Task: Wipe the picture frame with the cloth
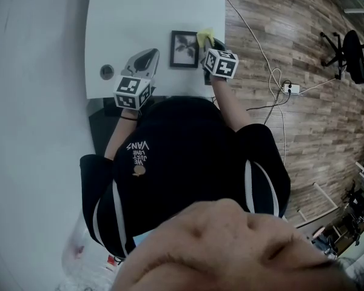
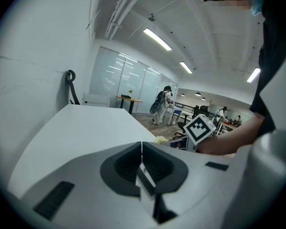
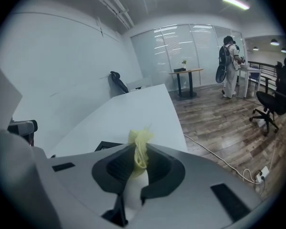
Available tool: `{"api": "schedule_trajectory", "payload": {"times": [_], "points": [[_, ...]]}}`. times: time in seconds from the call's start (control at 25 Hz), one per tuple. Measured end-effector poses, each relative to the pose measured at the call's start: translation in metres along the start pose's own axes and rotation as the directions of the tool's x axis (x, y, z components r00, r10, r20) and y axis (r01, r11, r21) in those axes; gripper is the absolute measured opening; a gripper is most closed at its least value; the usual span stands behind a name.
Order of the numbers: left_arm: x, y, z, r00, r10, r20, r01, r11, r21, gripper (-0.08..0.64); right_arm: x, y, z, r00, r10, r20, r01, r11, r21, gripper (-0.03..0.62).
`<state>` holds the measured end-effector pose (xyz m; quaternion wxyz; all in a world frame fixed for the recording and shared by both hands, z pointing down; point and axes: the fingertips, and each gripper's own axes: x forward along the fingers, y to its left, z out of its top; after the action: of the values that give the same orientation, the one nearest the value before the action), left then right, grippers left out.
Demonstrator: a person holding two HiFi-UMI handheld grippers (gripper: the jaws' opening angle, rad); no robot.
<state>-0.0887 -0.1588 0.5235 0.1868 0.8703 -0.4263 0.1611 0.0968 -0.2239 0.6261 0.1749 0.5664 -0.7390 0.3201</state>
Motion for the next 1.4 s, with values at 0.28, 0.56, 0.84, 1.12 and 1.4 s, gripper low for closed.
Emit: {"api": "schedule_trajectory", "payload": {"times": [0.28, 0.56, 0.84, 1.12, 1.4], "points": [[-0.004, -0.003, -0.001, 1.000, 0.001, 0.001, -0.001, 1.000, 0.002, 0.017, -0.010, 0.012, 0.010, 0.998, 0.039, 0.048, -0.040, 0.999, 0.018, 0.048], [-0.018, 0.000, -0.006, 1.000, 0.032, -0.001, -0.032, 0.999, -0.012, 0.017, -0.014, 0.071, 0.013, 0.980, 0.186, 0.065, -0.187, 0.982, 0.006, 0.048], [-0.036, 0.010, -0.012, 0.997, 0.079, 0.005, -0.078, 0.996, -0.033, 0.017, -0.003, 0.106, -0.001, 0.969, 0.245, 0.015, -0.244, 0.969, -0.031, 0.048], [-0.046, 0.016, -0.015, 0.993, 0.117, 0.007, -0.116, 0.992, -0.047, 0.017, 0.004, 0.122, -0.009, 0.961, 0.276, -0.014, -0.277, 0.960, -0.052, 0.048], [-0.044, 0.013, -0.015, 0.994, 0.105, 0.007, -0.104, 0.994, -0.040, 0.017, 0.010, 0.109, -0.025, 0.970, 0.238, -0.054, -0.241, 0.969, -0.062, 0.048]]}}
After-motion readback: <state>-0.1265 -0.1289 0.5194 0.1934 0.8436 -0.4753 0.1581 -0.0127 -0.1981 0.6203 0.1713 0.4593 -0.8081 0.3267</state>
